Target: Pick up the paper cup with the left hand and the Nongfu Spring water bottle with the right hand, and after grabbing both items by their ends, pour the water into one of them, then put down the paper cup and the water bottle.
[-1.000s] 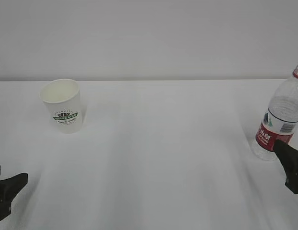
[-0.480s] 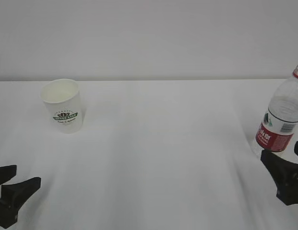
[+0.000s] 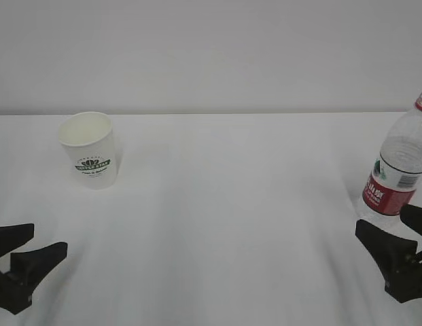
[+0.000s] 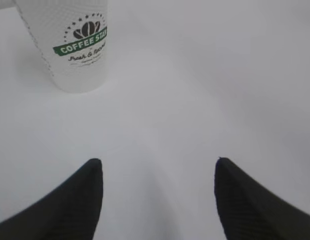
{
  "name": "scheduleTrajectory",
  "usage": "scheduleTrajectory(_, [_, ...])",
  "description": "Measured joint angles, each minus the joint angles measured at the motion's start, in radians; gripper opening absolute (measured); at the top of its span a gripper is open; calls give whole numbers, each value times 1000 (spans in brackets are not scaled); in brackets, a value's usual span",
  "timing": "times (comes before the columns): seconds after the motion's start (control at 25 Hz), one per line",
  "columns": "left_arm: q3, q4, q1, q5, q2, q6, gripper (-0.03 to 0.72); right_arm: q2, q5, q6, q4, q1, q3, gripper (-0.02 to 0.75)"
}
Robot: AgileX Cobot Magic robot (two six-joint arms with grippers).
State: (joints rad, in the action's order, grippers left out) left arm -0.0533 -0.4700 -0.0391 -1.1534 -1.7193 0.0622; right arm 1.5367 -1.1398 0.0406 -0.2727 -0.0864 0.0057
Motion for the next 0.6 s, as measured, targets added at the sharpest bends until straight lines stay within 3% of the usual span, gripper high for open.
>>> scheduleTrajectory(0.32, [-14, 16, 0, 0, 0, 55, 624, 0, 0, 8, -51, 0, 0, 587])
scheduleTrajectory(0.6, [-92, 55, 0, 0, -6, 66, 641, 0, 0, 8, -58, 0, 0, 587])
